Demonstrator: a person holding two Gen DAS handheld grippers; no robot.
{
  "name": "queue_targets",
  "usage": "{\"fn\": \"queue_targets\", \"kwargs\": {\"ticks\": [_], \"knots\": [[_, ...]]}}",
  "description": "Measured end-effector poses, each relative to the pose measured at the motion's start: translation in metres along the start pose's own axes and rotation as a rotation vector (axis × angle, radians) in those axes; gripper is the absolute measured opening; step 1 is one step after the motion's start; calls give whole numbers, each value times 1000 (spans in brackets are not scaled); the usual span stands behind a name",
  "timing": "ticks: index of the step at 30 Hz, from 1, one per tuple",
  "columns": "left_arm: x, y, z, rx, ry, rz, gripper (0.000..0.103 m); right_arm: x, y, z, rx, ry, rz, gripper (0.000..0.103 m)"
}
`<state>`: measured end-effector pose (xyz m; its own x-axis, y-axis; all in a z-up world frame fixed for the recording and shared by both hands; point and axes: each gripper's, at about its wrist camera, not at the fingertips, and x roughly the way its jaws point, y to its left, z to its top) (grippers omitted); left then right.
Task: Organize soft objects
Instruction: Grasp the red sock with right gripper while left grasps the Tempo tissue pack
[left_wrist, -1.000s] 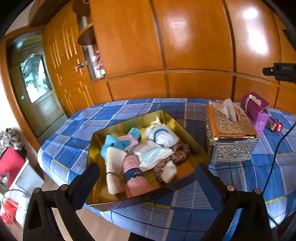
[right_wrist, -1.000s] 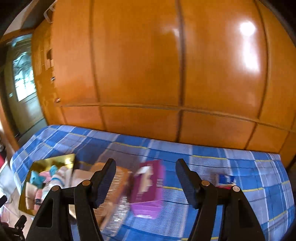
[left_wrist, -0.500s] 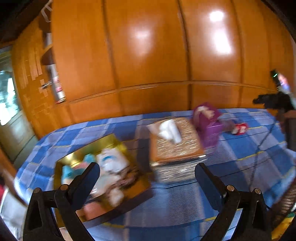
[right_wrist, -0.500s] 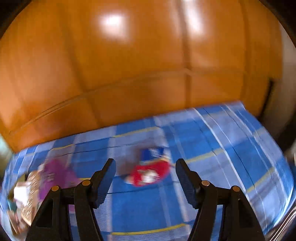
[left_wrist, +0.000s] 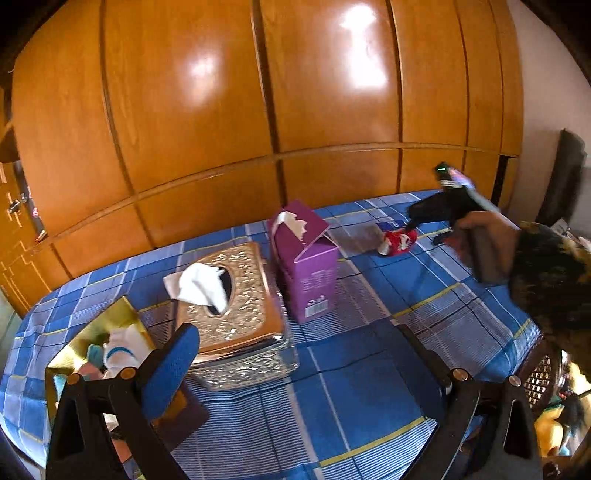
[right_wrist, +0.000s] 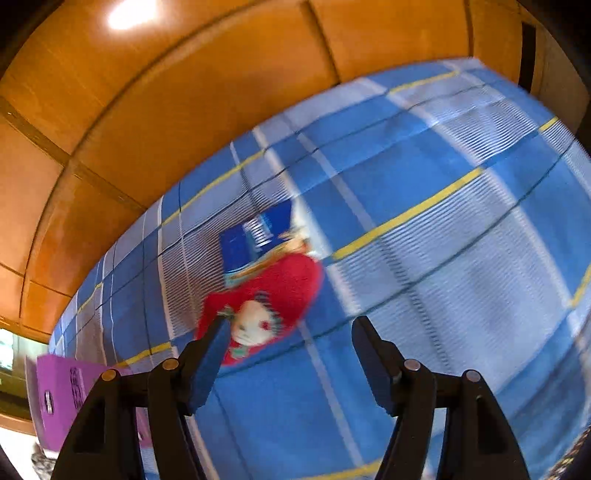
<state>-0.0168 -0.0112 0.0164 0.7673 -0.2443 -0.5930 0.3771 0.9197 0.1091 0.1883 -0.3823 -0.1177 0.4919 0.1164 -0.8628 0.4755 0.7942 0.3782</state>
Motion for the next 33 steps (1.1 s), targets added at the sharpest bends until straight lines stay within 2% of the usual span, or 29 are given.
{"fn": "queue_targets", "kwargs": {"ticks": [4,5,6,7,8,9,14,19,22,25,28,30,33], "knots": [[9,-4,0,11,21,-11,103,20,17,1,30,10,-23,69],[10,-5,0,14,24,-16,103,25,22,2,13,17,-23,65],[12,-6,1,18,27,-22,103,27,27,1,-16,19,-32,44],[13,-8,1,22,27,-29,103,27,31,1,-44,23,-46,33],[15,-8,1,25,26,-36,103,27,35,-1,-76,29,-59,30],[17,-9,2,29,26,-46,103,24,40,-3,-130,28,-61,21],[29,-17,11,40,37,-107,103,-5,30,-12,-246,-3,-99,18],[35,-35,33,56,20,-183,103,-36,-11,-11,-298,-38,-286,19],[44,-50,54,45,22,-243,103,-39,-44,-10,-238,-34,-362,19],[59,-68,74,51,45,-274,103,-41,-72,-7,-143,-26,-328,19],[84,-96,95,85,68,-257,103,-46,-79,-3,-101,-46,-304,19],[105,-110,105,90,110,-255,103,-46,-82,-4,-94,-34,-296,20],[147,-122,118,44,190,-272,103,-41,-83,-2,-75,-20,-286,20]]}}
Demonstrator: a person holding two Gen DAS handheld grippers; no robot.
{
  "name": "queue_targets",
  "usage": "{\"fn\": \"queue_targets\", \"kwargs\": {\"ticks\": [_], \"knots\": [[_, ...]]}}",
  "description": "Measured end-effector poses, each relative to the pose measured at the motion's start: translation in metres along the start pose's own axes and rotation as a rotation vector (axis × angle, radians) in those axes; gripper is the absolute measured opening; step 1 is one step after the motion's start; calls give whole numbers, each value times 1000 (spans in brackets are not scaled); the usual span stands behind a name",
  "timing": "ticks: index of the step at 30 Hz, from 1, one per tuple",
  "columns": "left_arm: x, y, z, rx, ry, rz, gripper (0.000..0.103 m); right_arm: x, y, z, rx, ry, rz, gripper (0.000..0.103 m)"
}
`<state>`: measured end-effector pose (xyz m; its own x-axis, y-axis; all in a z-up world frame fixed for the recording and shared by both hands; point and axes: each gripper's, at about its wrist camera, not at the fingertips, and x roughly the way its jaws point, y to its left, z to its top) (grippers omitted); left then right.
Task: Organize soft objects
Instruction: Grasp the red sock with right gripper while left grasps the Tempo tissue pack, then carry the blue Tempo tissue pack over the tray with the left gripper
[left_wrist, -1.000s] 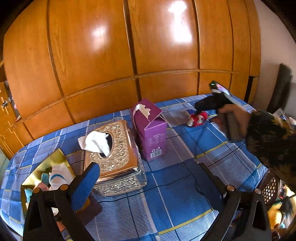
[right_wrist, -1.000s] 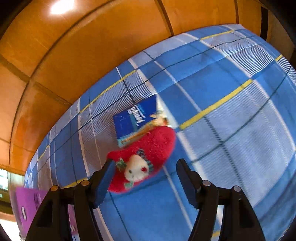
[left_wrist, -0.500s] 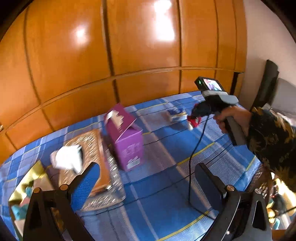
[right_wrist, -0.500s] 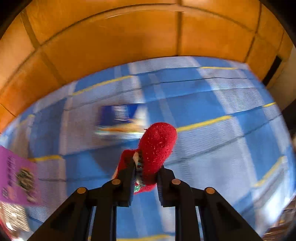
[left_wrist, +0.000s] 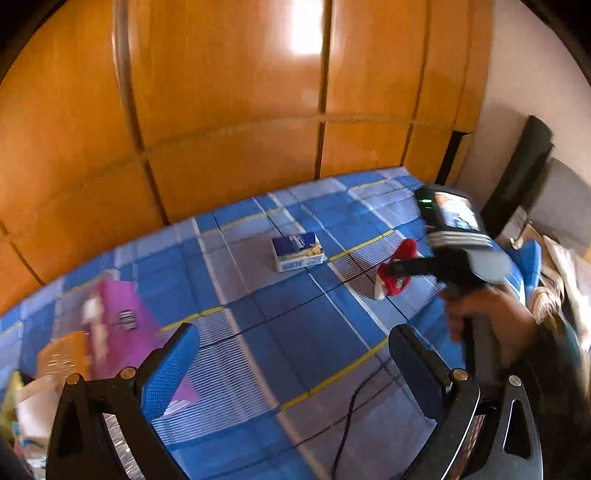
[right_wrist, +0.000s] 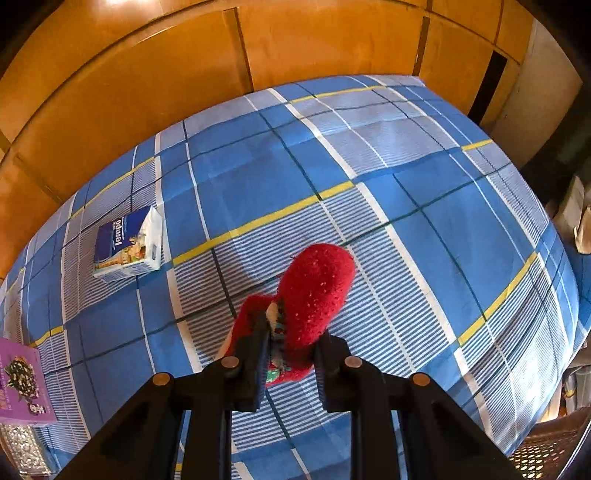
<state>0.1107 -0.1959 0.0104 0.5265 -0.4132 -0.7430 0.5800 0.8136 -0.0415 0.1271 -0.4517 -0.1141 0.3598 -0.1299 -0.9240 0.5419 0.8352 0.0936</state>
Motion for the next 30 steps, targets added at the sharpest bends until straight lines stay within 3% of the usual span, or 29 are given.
{"fn": "queue_targets", "kwargs": {"ticks": [6,17,25,27,28,30], "knots": [[79,6,35,-95,99,34,103,6,-4,4,30,26,20,21],[188,-8,77,-99,206,88,103,10,-4,6,33,39,26,24],[240,-17,90,-72,252,130,103,12,0,7,12,35,14,24],[249,-16,92,-63,262,146,99,12,1,6,0,32,3,24],[252,-15,91,-63,272,148,82,13,2,5,-6,32,-2,24],[257,-12,87,-77,292,118,76,14,2,6,-11,32,-8,24]]}}
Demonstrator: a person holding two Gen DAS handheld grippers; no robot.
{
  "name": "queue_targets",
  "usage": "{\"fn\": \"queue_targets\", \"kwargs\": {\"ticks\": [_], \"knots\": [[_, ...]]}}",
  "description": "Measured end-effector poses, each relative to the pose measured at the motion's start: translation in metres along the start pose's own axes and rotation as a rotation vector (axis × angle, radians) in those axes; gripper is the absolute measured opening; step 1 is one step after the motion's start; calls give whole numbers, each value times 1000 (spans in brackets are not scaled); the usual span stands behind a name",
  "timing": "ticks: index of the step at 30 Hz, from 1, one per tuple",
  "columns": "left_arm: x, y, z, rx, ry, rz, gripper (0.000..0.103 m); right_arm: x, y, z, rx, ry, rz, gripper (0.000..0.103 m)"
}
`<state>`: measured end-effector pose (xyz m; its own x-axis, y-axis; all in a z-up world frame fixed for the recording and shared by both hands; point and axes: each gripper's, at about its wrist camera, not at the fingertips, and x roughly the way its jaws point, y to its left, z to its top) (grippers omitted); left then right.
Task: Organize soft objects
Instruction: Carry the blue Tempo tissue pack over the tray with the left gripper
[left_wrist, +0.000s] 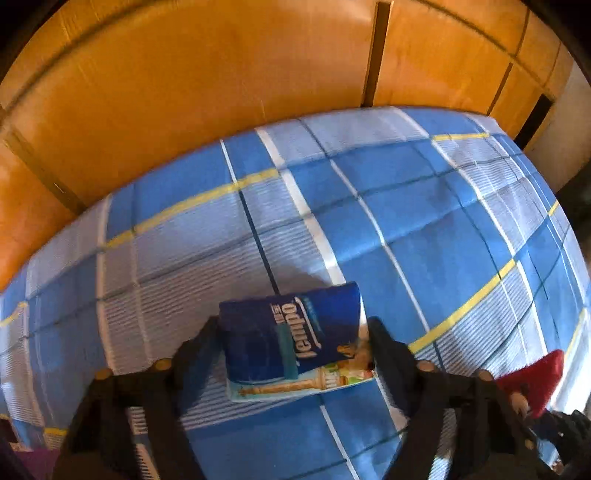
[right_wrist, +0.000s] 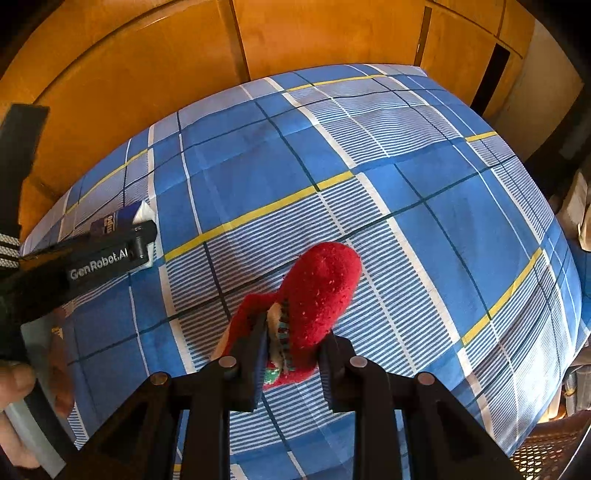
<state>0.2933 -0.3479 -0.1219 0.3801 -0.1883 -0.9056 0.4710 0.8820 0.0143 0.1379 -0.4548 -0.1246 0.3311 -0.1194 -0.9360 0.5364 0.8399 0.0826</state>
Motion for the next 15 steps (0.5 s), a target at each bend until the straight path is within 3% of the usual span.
{"fn": "queue_targets", "kwargs": {"ticks": [4,8,12,15], "knots": [[-8,7,-13,-10,-29,-33,75,2,0,1,2,2,-3,24],[-18,12,-19,5,-31,10,75,3,2,1,-7,-5,-7,24],[-48,34,-4,-69,-66,25,75,3,6,0,-31,-14,-23,24],[-79,60,12,-118,-120,84,75,3,6,0,-36,-17,-26,24]]}}
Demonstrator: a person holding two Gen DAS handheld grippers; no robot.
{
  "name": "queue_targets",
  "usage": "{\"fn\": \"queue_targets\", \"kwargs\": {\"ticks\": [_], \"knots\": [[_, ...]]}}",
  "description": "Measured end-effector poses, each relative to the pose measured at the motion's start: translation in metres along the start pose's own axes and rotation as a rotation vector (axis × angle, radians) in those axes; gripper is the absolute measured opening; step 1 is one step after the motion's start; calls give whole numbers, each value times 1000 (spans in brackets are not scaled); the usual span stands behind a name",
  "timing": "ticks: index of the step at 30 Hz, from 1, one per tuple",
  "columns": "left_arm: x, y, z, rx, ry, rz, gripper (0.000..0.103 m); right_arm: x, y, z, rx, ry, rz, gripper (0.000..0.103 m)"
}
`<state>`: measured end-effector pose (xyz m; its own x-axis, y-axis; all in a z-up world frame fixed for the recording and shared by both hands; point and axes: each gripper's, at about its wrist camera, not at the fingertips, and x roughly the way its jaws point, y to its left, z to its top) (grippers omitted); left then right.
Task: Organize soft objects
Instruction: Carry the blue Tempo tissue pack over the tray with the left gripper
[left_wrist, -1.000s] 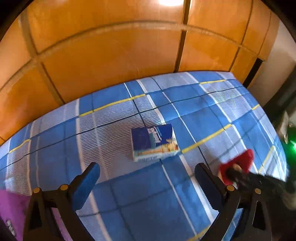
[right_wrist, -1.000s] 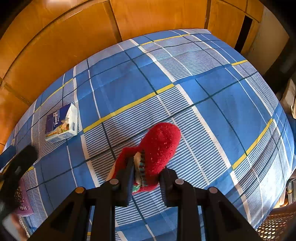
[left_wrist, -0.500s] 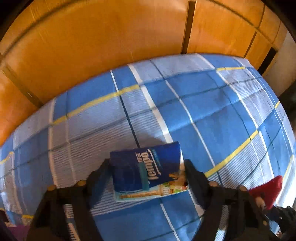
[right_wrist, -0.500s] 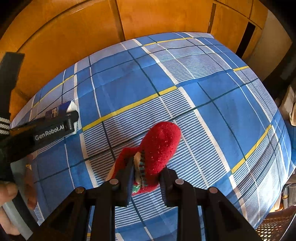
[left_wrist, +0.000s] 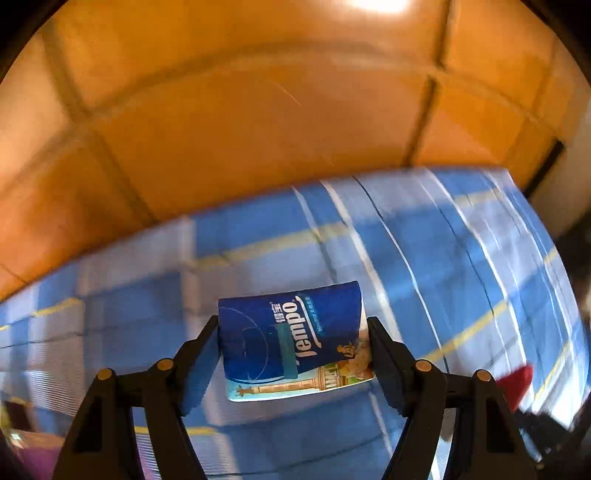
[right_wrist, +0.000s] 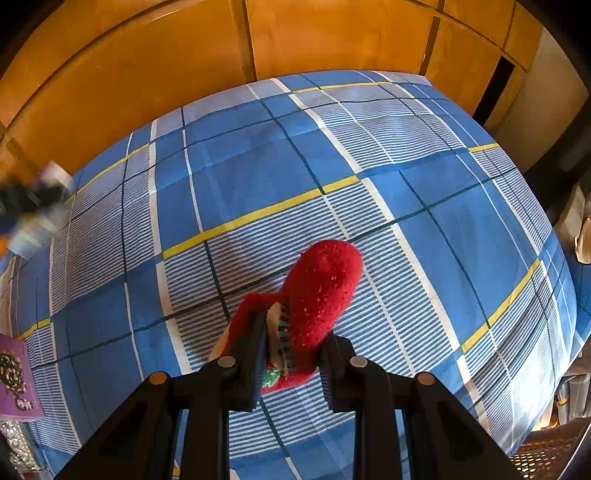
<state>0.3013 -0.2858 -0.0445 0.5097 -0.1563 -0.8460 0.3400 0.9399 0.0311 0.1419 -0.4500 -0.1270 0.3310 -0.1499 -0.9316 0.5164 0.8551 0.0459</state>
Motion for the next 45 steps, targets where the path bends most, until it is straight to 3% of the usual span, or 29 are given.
{"fn": "queue_targets", "kwargs": {"ticks": [7,14,15,29,34,45], "knots": [[-64,96,29,-211,-88,120,75,2,-1,1,9,5,10,24],[-121,181,13,-342,-153,220,76,3,-2,1,10,0,14,24],[-128,190,9,-336,-200,220,76,3,-1,1,5,-2,12,24],[-180,346,-83,-501,-207,363,76,-1,12,-5,-90,-54,-55,24],[-192,394,-134,-535,-176,398,76,-1,20,-7,-150,-77,-102,24],[-221,428,-272,-562,-240,417,76,-1,26,-10,-190,-97,-140,24]]}}
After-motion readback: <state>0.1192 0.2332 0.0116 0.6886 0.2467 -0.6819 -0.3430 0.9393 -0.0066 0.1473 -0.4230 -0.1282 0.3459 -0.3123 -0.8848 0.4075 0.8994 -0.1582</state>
